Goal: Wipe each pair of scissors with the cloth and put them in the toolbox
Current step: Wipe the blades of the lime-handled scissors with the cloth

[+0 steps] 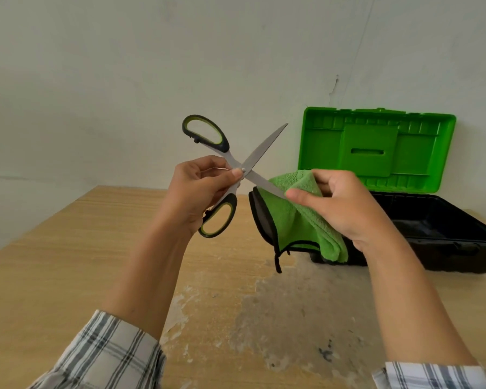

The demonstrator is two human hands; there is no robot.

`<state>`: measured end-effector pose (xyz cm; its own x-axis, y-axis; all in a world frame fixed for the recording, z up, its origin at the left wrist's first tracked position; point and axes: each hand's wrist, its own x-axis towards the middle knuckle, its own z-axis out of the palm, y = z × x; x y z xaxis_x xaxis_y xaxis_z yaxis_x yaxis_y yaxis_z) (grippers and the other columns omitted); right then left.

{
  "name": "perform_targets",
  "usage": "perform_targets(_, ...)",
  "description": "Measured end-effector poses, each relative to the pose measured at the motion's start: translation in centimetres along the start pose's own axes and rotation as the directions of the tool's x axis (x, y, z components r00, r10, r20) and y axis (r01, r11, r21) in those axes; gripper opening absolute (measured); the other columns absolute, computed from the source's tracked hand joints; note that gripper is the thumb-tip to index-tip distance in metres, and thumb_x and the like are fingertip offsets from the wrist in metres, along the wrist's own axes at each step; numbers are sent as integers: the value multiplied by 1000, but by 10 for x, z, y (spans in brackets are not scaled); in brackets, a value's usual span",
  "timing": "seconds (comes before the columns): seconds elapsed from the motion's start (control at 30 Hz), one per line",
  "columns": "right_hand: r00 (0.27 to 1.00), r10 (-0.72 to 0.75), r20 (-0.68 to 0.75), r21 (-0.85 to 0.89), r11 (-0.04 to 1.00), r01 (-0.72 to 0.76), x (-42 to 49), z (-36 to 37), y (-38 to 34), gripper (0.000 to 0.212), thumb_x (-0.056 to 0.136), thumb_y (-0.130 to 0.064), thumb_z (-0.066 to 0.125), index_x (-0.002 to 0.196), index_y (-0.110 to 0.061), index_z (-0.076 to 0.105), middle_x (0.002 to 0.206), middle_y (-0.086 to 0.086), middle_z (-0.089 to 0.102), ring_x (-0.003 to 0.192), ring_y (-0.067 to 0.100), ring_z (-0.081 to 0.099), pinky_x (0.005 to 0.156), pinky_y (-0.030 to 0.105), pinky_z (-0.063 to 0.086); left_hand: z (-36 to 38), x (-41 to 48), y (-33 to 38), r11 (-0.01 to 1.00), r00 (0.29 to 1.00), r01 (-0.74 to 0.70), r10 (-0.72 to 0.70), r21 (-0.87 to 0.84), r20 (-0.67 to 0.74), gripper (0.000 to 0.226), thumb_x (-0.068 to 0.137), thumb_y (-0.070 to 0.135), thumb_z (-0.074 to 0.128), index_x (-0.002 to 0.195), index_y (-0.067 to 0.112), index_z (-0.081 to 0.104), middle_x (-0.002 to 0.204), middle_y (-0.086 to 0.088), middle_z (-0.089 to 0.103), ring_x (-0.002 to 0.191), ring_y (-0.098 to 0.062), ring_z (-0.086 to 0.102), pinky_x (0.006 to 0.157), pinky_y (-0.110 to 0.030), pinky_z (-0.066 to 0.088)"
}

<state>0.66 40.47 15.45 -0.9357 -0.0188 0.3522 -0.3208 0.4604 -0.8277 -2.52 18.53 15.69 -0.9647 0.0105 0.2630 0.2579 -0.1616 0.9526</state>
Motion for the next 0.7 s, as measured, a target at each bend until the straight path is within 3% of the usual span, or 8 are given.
perform_targets(0.1,1000,-23,2,-132,991,24,1,0,3,12,87,-31,75,98,-25,74,92,-9,77,88,9,73,88,44,57,5,-2,-2,999,998,37,-36,-17,44,10,82,6,74,80,9,64,76,-8,67,57,-12,62,49,-16,48)
perform_targets(0.17,999,-33,-24,-197,980,28,2,-3,6,11,90,-31,72,97,-23,71,90,-6,75,85,13,71,85,46,57,7,-3,-4,997,993,74,-71,-20,94,9,83,7,73,90,8,67,82,-8,71,68,-15,66,58,-20,54)
perform_targets(0.3,998,-28,-48,-261,965,15,3,-16,13,9,91,-30,70,94,-21,70,89,-4,73,86,17,69,84,43,56,2,-2,-3,978,985,137,-118,-160,123,41,76,11,75,115,4,64,93,-11,75,86,-22,74,72,-27,59)
perform_targets(0.43,998,-56,-8,-291,955,51,1,-30,19,5,91,-26,71,93,-21,71,87,-6,74,85,14,69,83,42,56,-10,3,-2,968,988,138,-121,-211,93,41,76,18,75,114,4,64,102,-12,75,95,-24,73,76,-29,59)
perform_targets(0.5,996,-85,29,-335,938,90,0,-36,19,4,90,-26,72,90,-22,71,81,-5,73,77,12,67,74,36,52,-17,4,-1,991,989,113,-105,-76,105,33,76,22,75,105,7,68,98,-9,75,93,-21,71,75,-27,58)
perform_targets(0.57,993,-100,69,-379,918,118,-1,-37,20,5,89,-26,73,86,-23,71,76,-5,72,69,10,64,63,31,47,-21,3,1,977,987,51,-81,209,139,29,73,29,76,95,10,72,92,-7,76,87,-17,72,74,-26,57)
perform_targets(0.63,989,-102,103,-389,911,134,0,-35,19,3,90,-25,73,88,-23,72,75,-7,71,65,3,63,56,21,45,-21,1,3,882,975,-36,-73,470,212,25,73,34,77,91,16,76,86,-2,77,82,-13,72,75,-24,56)
perform_targets(0.7,986,-105,127,-391,909,147,1,-32,18,2,90,-25,72,91,-24,73,77,-10,72,69,-2,64,56,14,43,-15,-2,3,792,946,-107,-104,601,307,20,75,37,77,89,23,79,82,3,77,80,-10,71,75,-23,54)
